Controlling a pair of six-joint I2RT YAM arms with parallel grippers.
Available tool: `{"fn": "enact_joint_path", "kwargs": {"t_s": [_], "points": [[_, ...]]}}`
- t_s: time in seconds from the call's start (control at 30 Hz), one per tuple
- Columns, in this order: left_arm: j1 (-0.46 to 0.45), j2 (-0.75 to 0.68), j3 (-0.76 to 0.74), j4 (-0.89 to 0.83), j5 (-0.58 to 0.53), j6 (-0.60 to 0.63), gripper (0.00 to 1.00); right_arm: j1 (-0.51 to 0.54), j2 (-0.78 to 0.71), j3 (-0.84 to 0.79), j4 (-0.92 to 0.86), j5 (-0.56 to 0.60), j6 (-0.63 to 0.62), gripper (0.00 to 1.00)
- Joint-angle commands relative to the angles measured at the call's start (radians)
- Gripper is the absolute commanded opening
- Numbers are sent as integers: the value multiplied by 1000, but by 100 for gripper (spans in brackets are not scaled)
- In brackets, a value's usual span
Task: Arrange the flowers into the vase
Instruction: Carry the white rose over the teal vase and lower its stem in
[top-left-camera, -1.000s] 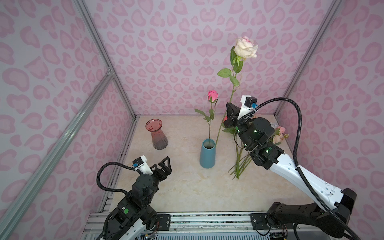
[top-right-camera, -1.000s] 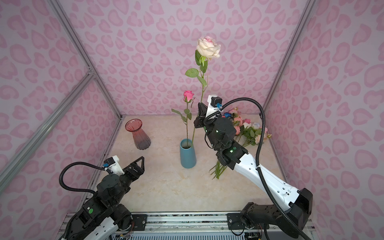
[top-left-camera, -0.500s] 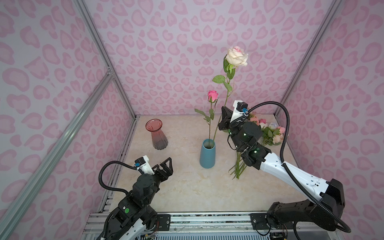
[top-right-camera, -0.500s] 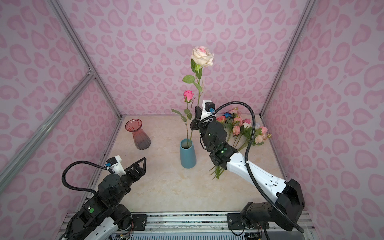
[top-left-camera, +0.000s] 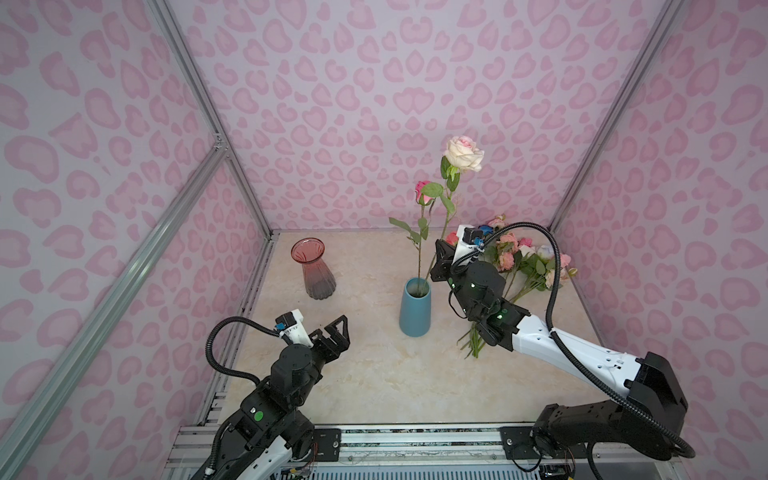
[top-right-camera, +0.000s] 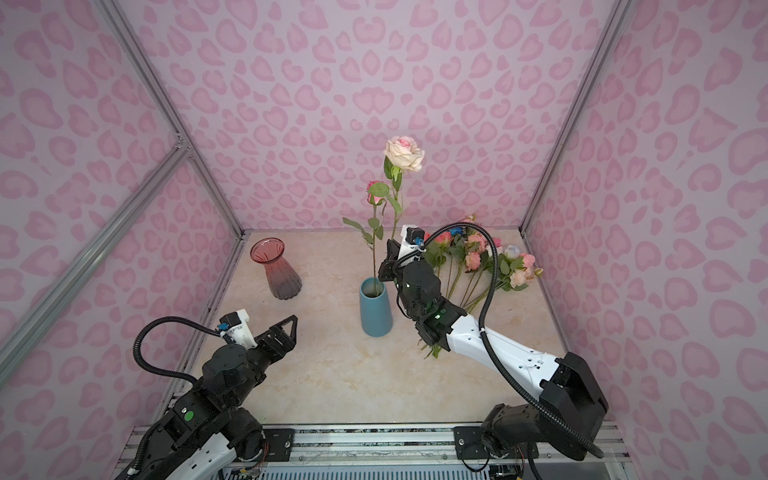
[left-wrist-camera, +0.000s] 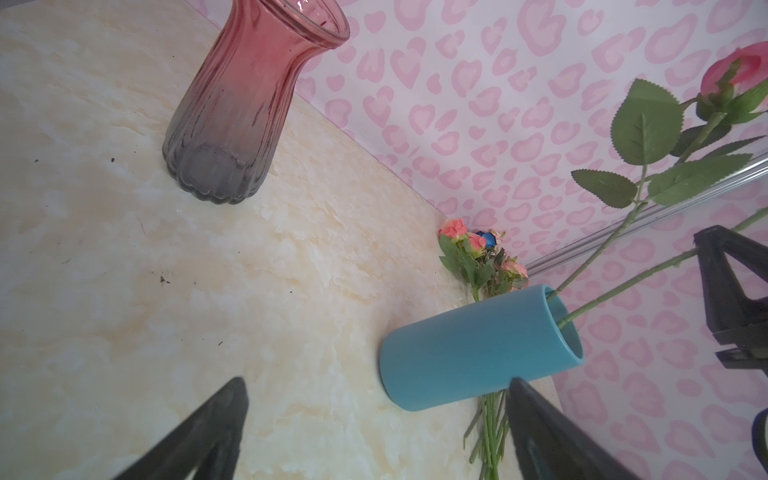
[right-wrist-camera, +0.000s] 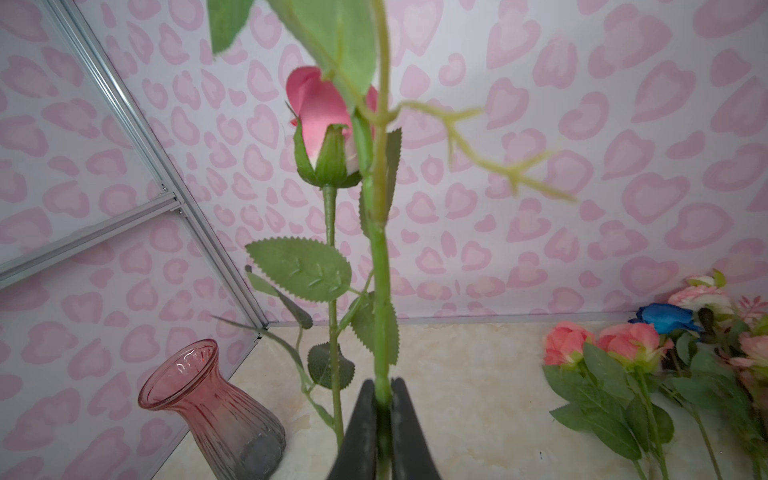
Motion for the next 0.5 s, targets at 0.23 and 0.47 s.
{"fn": "enact_joint_path", "kwargs": {"t_s": [0.23, 0.47], "points": [[0, 28, -13, 53, 23, -8, 98, 19, 22, -38, 5, -14, 63, 11], [0, 77, -12, 92, 66, -5, 98, 20, 17, -37, -27, -33, 71, 17]]}}
